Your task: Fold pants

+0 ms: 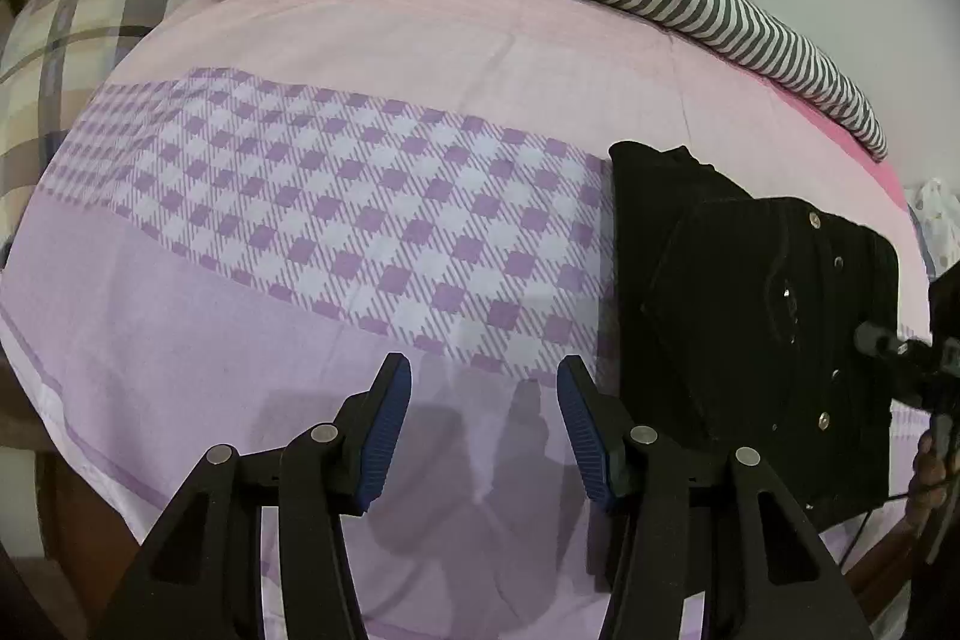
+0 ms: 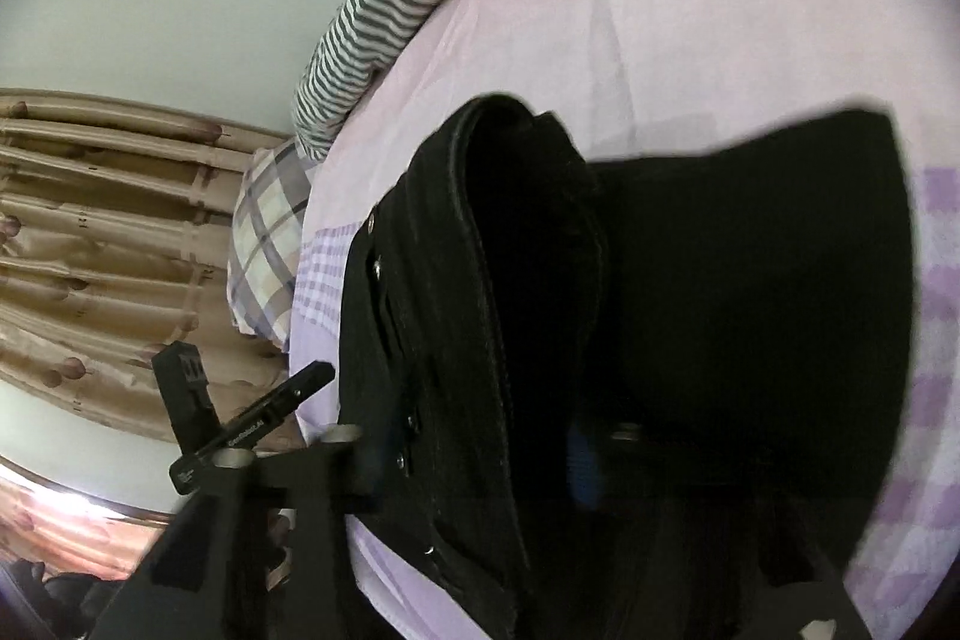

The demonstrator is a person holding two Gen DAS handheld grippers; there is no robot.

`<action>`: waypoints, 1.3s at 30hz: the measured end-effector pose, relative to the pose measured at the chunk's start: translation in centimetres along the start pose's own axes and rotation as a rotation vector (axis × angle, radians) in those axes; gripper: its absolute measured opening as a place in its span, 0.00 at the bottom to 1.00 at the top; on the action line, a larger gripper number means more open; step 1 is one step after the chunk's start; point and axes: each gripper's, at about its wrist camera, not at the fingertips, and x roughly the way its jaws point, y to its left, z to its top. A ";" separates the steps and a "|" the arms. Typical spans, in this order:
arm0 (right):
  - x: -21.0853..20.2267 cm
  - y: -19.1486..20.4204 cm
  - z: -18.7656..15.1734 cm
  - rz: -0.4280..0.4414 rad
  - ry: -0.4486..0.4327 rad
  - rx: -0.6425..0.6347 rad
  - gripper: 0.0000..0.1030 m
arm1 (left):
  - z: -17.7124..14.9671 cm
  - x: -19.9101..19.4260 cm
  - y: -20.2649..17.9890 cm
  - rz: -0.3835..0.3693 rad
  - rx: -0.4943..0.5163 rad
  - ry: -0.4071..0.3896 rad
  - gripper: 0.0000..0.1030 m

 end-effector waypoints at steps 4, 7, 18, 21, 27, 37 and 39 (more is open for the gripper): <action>-1.2 1.8 -0.7 -0.049 -0.079 -0.016 0.17 | 0.0 -0.3 0.0 0.002 0.000 -0.005 0.51; -2.4 3.5 -1.2 -0.043 -0.124 -0.019 0.13 | 0.1 -0.5 0.1 -0.003 -0.002 -0.012 0.51; -8.9 5.2 -2.2 -0.090 -0.247 -0.015 0.12 | 0.7 -2.4 -2.4 -0.058 0.058 -0.062 0.51; -9.9 3.3 -2.3 -0.129 -0.262 0.031 0.12 | 0.8 -2.6 -3.8 -0.084 0.088 -0.069 0.51; -10.4 -1.1 -3.0 -0.176 -0.286 0.141 0.12 | 0.3 -2.6 -7.0 -0.121 0.169 -0.064 0.51; -9.9 -3.1 -3.7 -0.256 -0.281 0.178 0.32 | -1.6 -1.8 -11.7 -0.174 0.328 -0.018 0.51; -10.9 -2.9 -4.2 -0.256 -0.298 0.182 0.35 | -2.4 -1.5 -12.4 -0.185 0.364 0.003 0.51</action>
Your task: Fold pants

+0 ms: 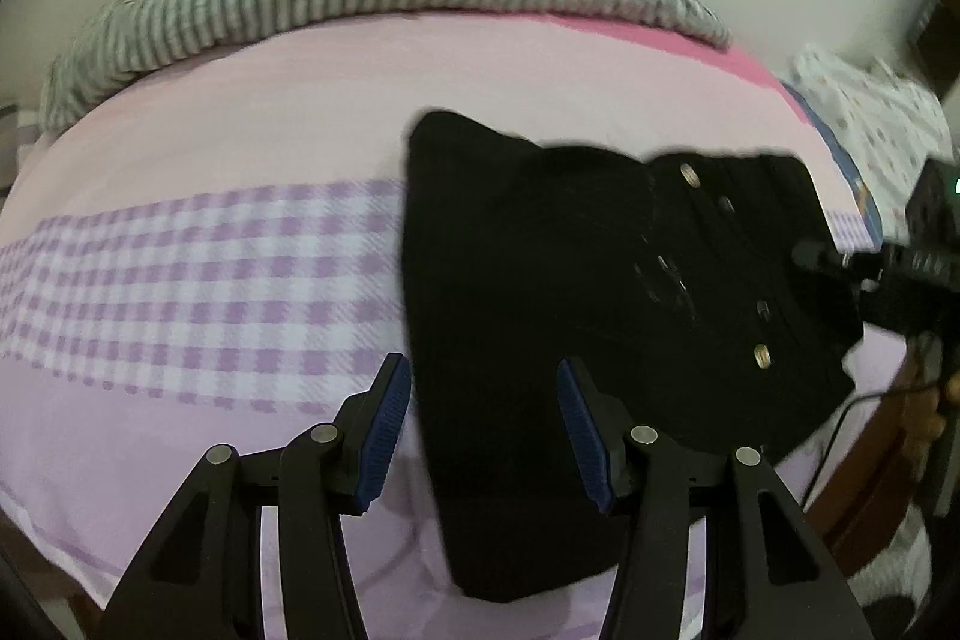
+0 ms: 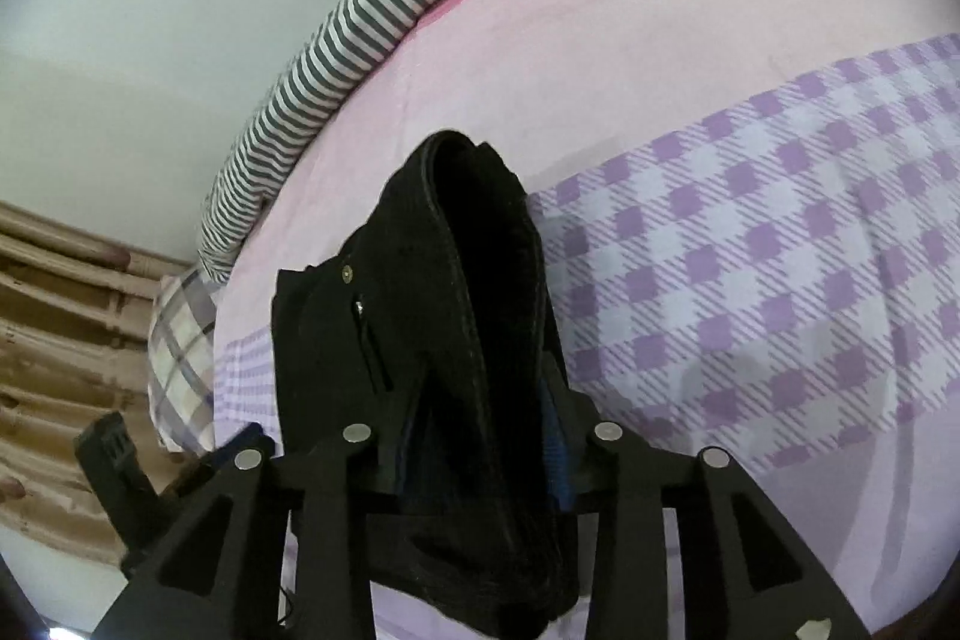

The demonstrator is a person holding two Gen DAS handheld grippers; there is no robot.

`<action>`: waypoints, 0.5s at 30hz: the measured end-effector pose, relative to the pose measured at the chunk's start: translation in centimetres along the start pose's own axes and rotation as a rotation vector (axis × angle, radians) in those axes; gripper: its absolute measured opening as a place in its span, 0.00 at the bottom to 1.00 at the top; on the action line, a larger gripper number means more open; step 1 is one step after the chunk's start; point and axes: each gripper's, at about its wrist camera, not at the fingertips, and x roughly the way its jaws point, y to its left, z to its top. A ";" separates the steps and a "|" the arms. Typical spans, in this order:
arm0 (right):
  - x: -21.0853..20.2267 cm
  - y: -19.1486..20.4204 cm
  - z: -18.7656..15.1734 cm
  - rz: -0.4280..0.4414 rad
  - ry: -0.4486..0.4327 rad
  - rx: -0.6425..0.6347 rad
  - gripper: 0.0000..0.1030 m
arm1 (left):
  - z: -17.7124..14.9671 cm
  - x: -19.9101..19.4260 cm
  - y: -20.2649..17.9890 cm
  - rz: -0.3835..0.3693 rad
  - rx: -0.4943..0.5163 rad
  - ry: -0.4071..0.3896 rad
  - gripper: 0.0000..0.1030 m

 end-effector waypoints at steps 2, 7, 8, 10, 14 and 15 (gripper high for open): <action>-1.3 -0.2 -0.4 0.009 -0.025 0.007 0.36 | -0.4 0.7 -0.4 -0.007 0.020 0.030 0.51; -3.4 0.2 -2.1 0.019 -0.025 -0.008 0.36 | -1.4 1.4 -0.9 0.005 0.044 0.051 0.53; -3.6 0.3 -2.5 0.022 -0.022 -0.012 0.36 | -1.5 1.5 -0.9 0.003 0.041 0.051 0.54; -3.7 0.7 -2.9 0.027 -0.029 -0.029 0.27 | -1.5 1.5 -0.8 0.001 0.036 0.052 0.54; -2.7 1.0 -2.8 -0.004 -0.018 -0.042 0.25 | -1.7 1.8 -1.0 0.000 0.035 0.053 0.56; -2.6 1.1 -2.8 -0.009 -0.015 -0.042 0.17 | -1.7 1.8 -1.0 0.003 0.037 0.052 0.56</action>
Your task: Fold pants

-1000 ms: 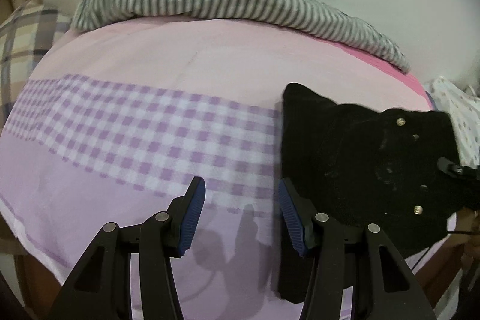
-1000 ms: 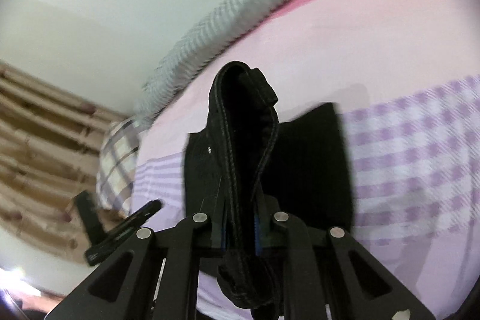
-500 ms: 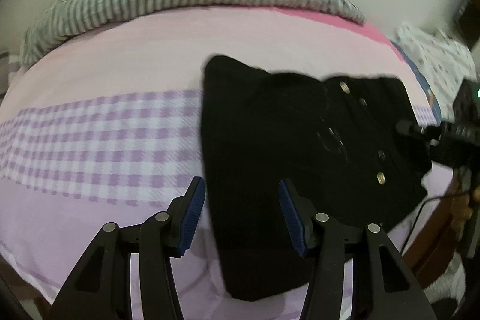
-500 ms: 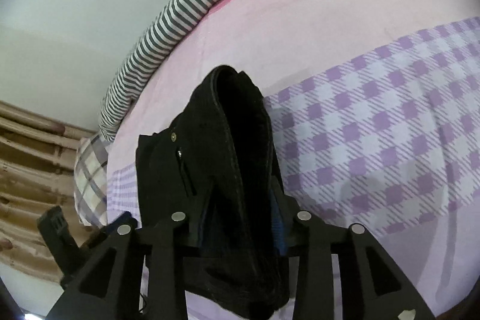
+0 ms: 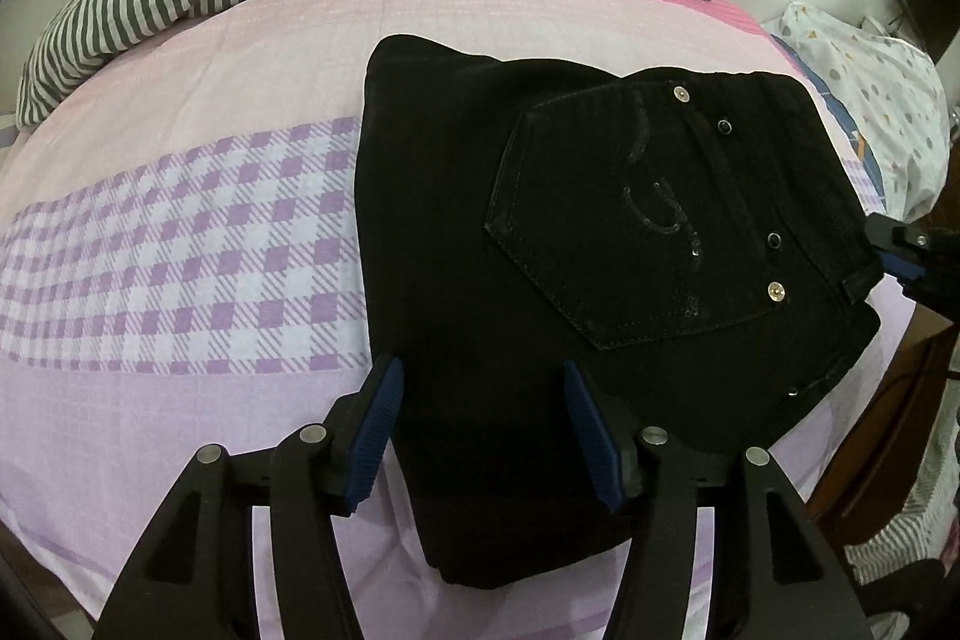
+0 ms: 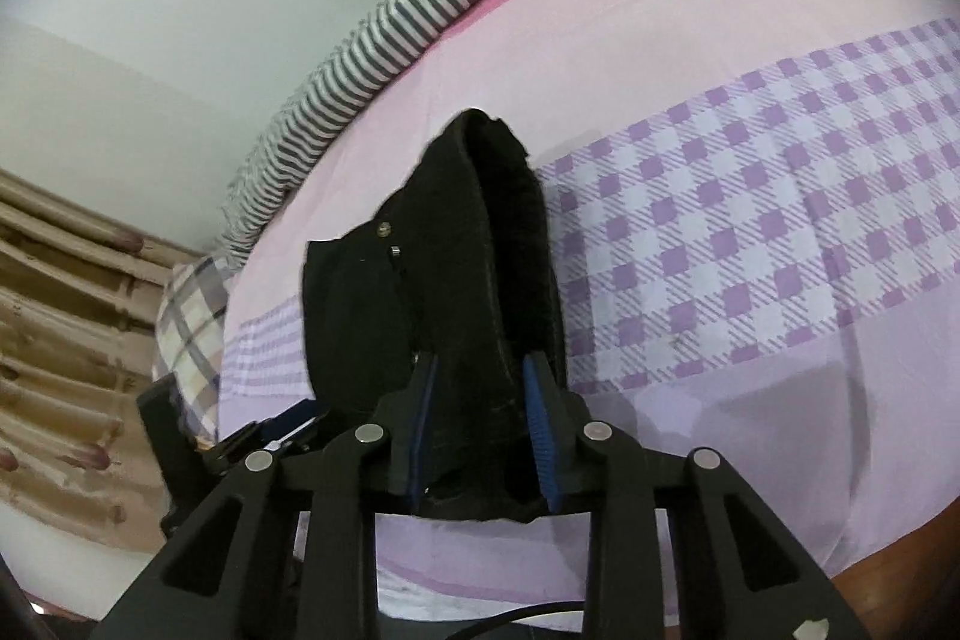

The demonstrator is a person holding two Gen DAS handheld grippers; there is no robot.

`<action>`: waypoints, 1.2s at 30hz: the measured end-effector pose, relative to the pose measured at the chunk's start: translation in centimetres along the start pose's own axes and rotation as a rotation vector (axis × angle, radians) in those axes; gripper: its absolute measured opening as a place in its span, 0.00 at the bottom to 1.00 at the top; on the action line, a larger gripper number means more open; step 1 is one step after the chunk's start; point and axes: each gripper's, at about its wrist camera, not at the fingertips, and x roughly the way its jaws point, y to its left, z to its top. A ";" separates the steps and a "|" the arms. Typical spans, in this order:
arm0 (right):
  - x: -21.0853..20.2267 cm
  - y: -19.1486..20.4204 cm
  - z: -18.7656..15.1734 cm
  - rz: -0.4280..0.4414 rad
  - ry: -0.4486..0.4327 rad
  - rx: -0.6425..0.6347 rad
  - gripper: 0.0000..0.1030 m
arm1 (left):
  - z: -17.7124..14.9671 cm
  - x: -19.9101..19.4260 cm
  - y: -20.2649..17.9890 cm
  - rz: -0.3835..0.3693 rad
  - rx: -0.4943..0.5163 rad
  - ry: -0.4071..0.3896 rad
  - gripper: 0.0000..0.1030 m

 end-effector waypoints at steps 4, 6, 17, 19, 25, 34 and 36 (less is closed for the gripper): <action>-2.0 1.3 -0.6 0.060 -0.064 -0.021 0.10 | -0.3 -0.2 0.0 -0.002 -0.005 -0.001 0.56; -3.0 1.9 -1.2 0.062 -0.087 -0.038 0.09 | -0.4 -0.3 0.1 -0.005 -0.007 0.000 0.56; -1.7 -1.7 -3.7 -0.025 -0.060 0.051 0.08 | -1.9 -0.8 -0.6 0.029 0.052 0.015 0.57; -1.6 -2.2 -4.0 -0.022 -0.058 0.061 0.07 | -2.1 -0.9 -0.9 0.039 0.062 0.012 0.57; -1.3 -2.3 -4.0 -0.034 -0.049 0.057 0.08 | -2.4 -0.7 -1.8 0.071 0.083 0.007 0.57; -1.3 -0.5 -3.3 -0.104 -0.065 0.028 0.23 | -2.6 -0.6 -2.3 0.088 0.092 -0.001 0.57; -1.7 -0.1 -2.9 -0.124 -0.080 0.016 0.25 | -2.6 -0.6 -2.2 0.089 0.093 -0.002 0.57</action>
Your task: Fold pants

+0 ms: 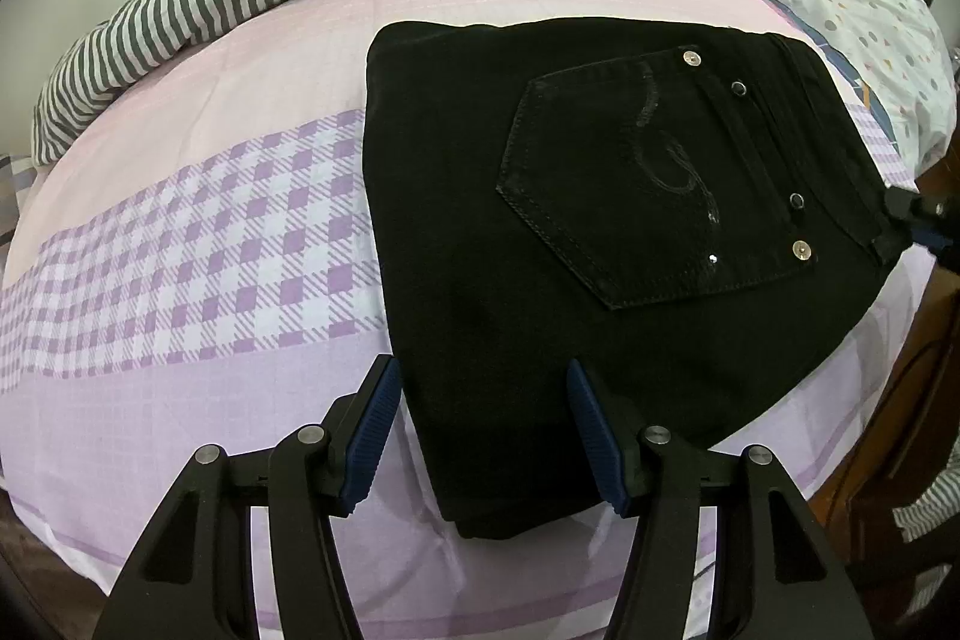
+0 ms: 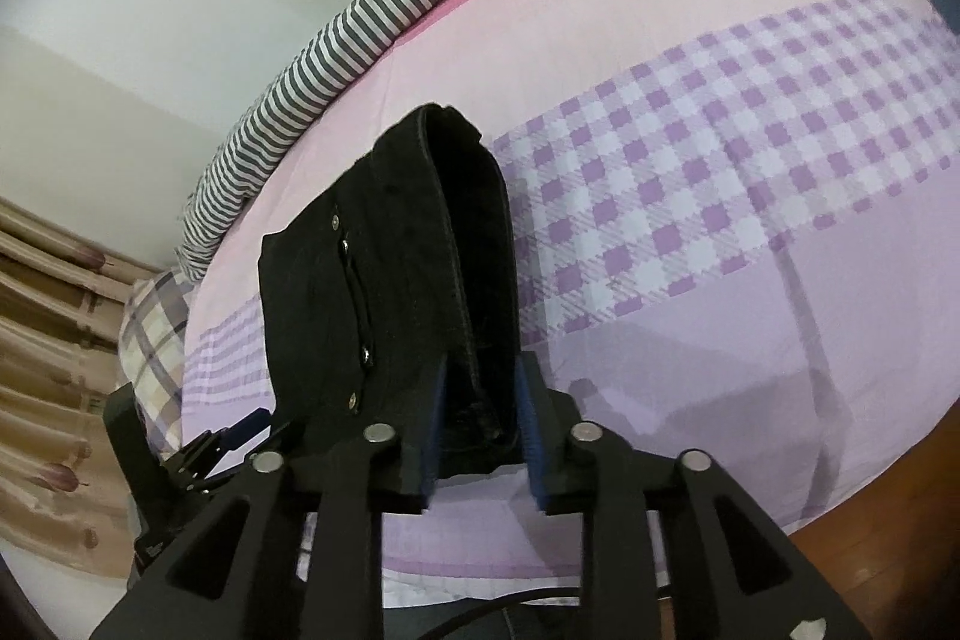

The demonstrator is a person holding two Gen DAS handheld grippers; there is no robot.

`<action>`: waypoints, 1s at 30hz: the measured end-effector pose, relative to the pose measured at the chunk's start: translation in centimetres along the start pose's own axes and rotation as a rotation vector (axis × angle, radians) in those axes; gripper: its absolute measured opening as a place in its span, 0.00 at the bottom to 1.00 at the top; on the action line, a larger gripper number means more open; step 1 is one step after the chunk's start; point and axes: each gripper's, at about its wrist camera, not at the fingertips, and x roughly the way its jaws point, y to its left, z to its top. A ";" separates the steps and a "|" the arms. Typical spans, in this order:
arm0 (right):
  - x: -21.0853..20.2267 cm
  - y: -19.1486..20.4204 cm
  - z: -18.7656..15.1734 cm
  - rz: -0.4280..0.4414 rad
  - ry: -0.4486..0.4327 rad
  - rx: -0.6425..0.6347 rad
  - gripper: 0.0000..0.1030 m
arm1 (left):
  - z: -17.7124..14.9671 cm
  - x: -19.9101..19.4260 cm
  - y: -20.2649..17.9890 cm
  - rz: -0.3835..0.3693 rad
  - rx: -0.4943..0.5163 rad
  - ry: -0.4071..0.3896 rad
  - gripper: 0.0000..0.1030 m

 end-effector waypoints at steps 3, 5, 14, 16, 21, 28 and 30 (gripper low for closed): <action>-1.3 0.7 1.0 -0.007 -0.058 -0.021 0.25 | 0.0 0.0 0.0 -0.002 -0.002 0.000 0.57; -2.1 1.5 2.0 -0.013 -0.099 -0.047 0.25 | 0.0 0.1 -0.1 -0.003 -0.002 0.000 0.57; -0.5 5.5 5.8 0.008 -0.114 -0.149 0.25 | 0.0 0.2 -0.1 -0.005 -0.002 0.001 0.57; 0.3 5.7 6.3 0.006 -0.105 -0.159 0.25 | 0.0 0.3 0.0 -0.008 -0.003 0.001 0.57; 3.5 4.9 7.5 -0.036 -0.046 -0.144 0.24 | 0.0 0.5 0.2 -0.015 -0.007 0.005 0.58; 5.7 3.1 7.4 -0.046 0.008 -0.094 0.20 | 0.2 1.0 0.8 -0.028 -0.021 0.011 0.61; 5.5 3.2 6.8 -0.045 0.022 -0.099 0.20 | 0.3 1.1 1.0 -0.031 -0.025 0.013 0.62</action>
